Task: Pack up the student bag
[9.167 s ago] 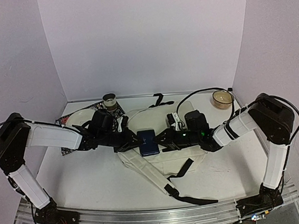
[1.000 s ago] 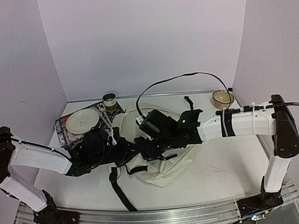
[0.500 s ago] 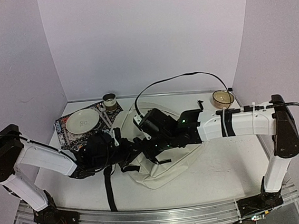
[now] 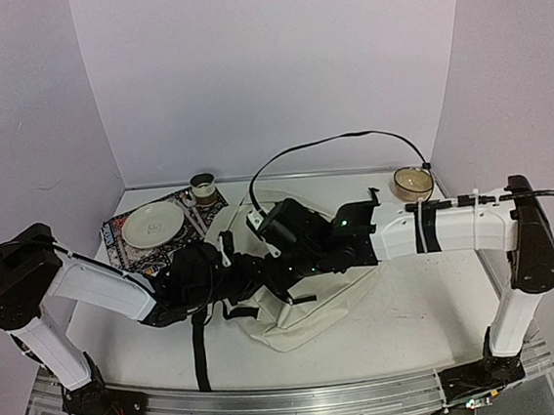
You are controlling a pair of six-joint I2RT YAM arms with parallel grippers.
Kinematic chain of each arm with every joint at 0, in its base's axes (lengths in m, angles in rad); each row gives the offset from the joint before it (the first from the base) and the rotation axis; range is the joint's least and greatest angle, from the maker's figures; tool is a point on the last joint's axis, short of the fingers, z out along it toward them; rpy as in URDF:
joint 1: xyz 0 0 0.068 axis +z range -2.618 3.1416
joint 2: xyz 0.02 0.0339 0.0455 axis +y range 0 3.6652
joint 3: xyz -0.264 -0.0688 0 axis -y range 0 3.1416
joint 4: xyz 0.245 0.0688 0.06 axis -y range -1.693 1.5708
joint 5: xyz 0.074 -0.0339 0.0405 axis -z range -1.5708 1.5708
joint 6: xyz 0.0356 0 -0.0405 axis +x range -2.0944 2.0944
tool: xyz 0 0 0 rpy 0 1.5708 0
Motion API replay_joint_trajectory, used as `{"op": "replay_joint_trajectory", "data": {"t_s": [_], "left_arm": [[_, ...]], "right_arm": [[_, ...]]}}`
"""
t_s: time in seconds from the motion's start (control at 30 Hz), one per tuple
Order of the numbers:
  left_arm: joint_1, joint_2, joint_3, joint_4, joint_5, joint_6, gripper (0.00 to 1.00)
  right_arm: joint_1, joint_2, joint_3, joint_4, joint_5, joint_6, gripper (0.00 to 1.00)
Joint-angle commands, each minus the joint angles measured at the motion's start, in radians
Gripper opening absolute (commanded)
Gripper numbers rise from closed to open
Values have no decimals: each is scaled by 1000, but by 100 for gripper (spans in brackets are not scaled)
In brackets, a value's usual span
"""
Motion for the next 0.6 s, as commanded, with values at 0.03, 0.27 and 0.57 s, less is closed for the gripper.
{"op": "replay_joint_trajectory", "data": {"t_s": [0.03, 0.27, 0.57], "left_arm": [[4, -49, -12, 102, 12, 65, 37], [3, -148, -74, 56, 15, 94, 48], [3, -326, -127, -162, -23, 259, 48]], "right_arm": [[28, -50, -20, 6, 14, -14, 10], [22, -48, -37, 6, 5, -6, 15], [21, -105, -79, 6, -32, -12, 42]]}}
